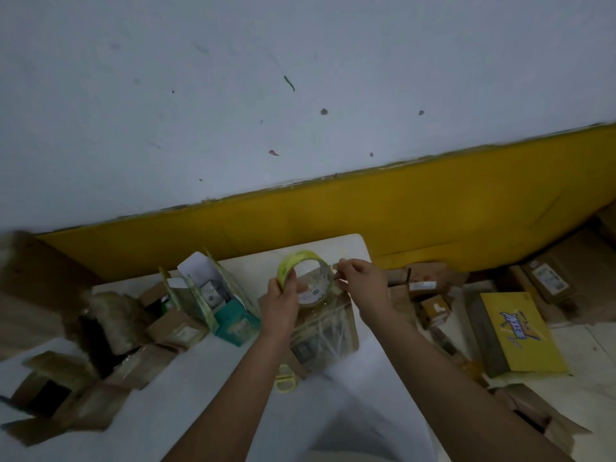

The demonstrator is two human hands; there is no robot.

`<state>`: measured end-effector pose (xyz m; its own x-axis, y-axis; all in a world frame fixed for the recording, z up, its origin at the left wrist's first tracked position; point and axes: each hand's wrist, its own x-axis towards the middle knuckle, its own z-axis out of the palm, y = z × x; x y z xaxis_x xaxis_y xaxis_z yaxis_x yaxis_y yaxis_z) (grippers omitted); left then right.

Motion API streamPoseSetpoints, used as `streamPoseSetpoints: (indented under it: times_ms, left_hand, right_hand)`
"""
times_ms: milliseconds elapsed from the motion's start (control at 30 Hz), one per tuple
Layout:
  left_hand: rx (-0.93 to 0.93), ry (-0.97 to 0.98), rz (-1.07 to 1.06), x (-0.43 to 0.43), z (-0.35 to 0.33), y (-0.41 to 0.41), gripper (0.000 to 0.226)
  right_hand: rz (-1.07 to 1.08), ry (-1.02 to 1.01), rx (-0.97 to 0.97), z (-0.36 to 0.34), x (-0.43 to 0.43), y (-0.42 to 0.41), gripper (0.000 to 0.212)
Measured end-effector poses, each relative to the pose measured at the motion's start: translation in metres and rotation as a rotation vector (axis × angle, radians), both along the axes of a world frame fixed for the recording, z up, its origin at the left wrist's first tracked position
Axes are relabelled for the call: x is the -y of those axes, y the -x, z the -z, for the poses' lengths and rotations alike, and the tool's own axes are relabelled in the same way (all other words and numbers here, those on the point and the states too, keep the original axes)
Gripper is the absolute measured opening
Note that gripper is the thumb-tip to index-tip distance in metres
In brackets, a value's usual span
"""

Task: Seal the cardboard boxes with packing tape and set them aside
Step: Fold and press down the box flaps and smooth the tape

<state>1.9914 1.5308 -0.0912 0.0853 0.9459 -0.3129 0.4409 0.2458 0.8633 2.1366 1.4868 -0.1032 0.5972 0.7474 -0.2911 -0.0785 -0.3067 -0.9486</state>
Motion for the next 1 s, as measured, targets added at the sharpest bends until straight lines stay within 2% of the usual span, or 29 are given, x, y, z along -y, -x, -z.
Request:
streamPoseSetpoints:
  times_ms: [67, 133, 267, 367, 433, 500, 600, 800, 933, 1000]
  left_hand:
    - [-0.07, -0.168, 0.038, 0.006, 0.014, 0.007, 0.038]
    - [-0.074, -0.243, 0.054, 0.009, 0.014, 0.008, 0.037]
    - [0.032, -0.214, 0.041, 0.001, 0.008, 0.008, 0.019]
    - [0.133, -0.211, 0.058, -0.005, 0.001, 0.016, 0.012]
    - [0.138, -0.229, 0.087, -0.007, -0.001, 0.019, 0.009]
    - [0.147, -0.242, 0.124, -0.006, -0.002, 0.02, 0.007]
    - [0.129, -0.225, 0.158, -0.005, -0.001, 0.022, 0.007]
    - [0.116, -0.072, 0.139, -0.014, 0.01, 0.035, 0.025]
    - [0.166, -0.126, 0.115, -0.003, 0.009, 0.032, 0.024]
    - [0.186, -0.142, 0.056, -0.001, 0.01, 0.03, 0.033]
  right_hand:
    - [0.003, -0.021, -0.091, 0.0, 0.003, -0.001, 0.024]
    - [-0.007, -0.029, -0.122, 0.001, 0.005, -0.004, 0.019]
    - [-0.033, -0.018, -0.073, 0.003, 0.004, -0.008, 0.021]
    - [-0.026, 0.009, 0.039, 0.011, 0.004, -0.002, 0.036]
    - [0.019, -0.018, 0.043, 0.017, 0.007, 0.004, 0.031]
    - [0.099, -0.053, -0.044, 0.017, 0.012, 0.007, 0.033]
    - [0.204, -0.113, -0.229, 0.019, 0.024, 0.01, 0.029]
    - [0.259, -0.207, -0.364, 0.024, 0.048, 0.031, 0.025]
    - [0.336, -0.244, -0.416, 0.025, 0.06, 0.044, 0.023]
    - [0.381, -0.254, -0.428, 0.023, 0.065, 0.051, 0.024]
